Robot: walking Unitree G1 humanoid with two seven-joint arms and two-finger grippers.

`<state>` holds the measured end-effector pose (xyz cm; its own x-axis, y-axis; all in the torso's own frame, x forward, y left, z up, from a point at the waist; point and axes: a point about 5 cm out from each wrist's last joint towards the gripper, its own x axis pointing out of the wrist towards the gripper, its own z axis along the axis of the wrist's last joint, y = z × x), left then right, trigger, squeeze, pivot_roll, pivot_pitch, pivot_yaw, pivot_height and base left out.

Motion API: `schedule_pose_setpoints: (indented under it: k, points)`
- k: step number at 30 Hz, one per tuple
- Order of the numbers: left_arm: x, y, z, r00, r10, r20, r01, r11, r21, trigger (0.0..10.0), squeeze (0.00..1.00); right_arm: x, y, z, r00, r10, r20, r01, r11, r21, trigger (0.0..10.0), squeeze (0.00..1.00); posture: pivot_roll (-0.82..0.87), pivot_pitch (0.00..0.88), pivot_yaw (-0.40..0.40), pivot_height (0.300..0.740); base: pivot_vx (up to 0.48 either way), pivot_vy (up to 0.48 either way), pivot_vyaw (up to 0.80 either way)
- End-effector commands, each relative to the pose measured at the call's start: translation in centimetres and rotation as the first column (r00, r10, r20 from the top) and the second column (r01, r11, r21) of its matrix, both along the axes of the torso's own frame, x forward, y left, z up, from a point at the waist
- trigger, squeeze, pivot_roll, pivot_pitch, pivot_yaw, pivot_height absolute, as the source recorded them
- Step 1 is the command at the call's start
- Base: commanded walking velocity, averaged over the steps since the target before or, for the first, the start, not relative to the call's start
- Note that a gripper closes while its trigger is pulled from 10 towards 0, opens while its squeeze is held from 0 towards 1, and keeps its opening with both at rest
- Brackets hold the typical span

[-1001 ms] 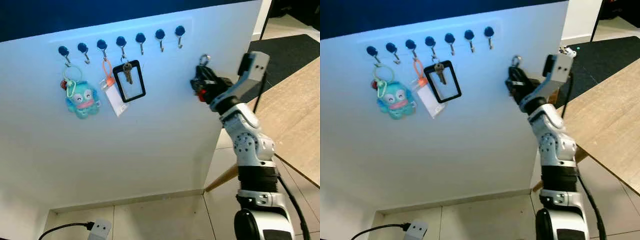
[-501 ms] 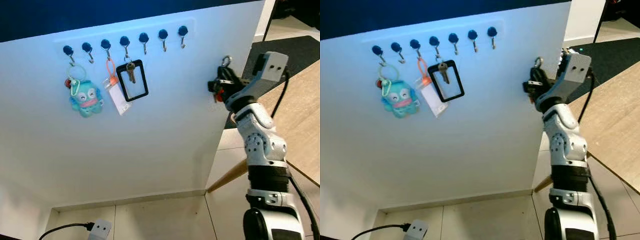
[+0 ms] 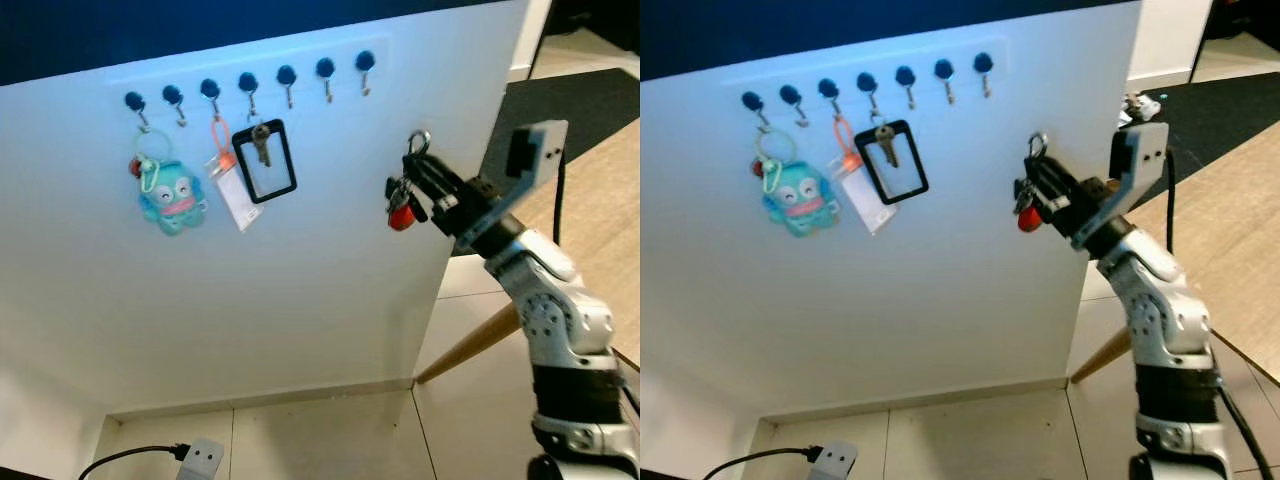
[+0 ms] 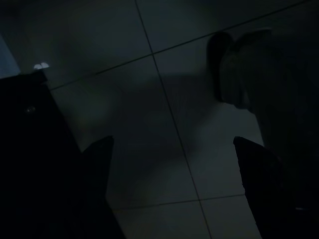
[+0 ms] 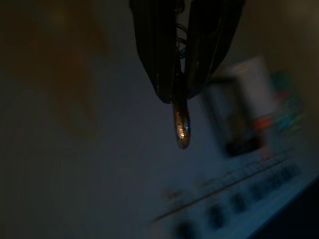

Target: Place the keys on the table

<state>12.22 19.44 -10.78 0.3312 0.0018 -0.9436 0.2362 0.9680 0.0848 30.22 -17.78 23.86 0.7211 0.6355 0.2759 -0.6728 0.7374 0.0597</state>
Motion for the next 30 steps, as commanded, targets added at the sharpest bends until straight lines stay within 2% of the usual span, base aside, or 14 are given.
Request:
schedule_pose_setpoints:
  k: [1,3,7,10,13,18,30]
  points:
    - [-0.6,0.1,-0.2,1.0,-0.01,-0.021,0.011,1.0,0.006,10.0,0.0,-1.0,0.8,0.3,0.994,0.105,0.025,-0.104,0.994,-0.022,10.0,0.0,-0.14,0.097,0.12,0.74,0.0,0.0,0.0]
    - [-0.6,0.1,-0.2,1.0,-0.012,-0.021,0.012,1.0,0.006,10.0,0.0,-1.9,0.6,0.4,0.985,0.169,0.029,-0.168,0.985,-0.027,10.0,0.0,-0.14,0.097,0.12,0.74,0.0,0.0,0.0]
    - [-0.6,0.1,-0.2,1.0,-0.013,-0.021,0.013,1.0,0.005,10.0,0.0,-2.8,0.2,0.6,0.977,0.21,0.034,-0.209,0.977,-0.033,10.0,0.0,-0.14,0.097,0.12,0.74,0.0,0.0,0.0]
    - [-0.6,0.1,-0.2,1.0,-0.015,-0.021,0.015,1.0,0.005,10.0,0.0,-2.6,-0.4,0.5,0.985,0.171,0.025,-0.17,0.985,-0.033,10.0,0.0,-0.14,0.097,0.12,0.74,0.0,0.0,0.0]
    - [-0.6,0.1,-0.2,1.0,-0.019,-0.022,0.019,1.0,0.005,10.0,0.0,-2.5,-1.2,0.0,0.991,0.132,0.002,-0.132,0.99,-0.046,10.0,0.0,-0.14,0.097,0.12,0.74,0.0,0.0,-0.76]
    - [-0.6,0.1,-0.2,1.0,-0.021,-0.022,0.021,1.0,0.004,10.0,0.0,-2.6,-1.5,-0.3,0.992,0.124,-0.01,-0.124,0.991,-0.049,10.0,0.0,-0.15,0.103,0.125,0.74,0.0,0.0,-0.76]
    - [-0.6,0.0,-0.2,0.999,-0.029,-0.024,0.029,1.0,0.003,10.0,0.0,-1.6,-4.7,-0.6,0.996,-0.08,-0.04,0.079,0.996,-0.034,10.0,0.0,-0.15,0.101,0.121,0.74,0.0,0.0,-0.76]
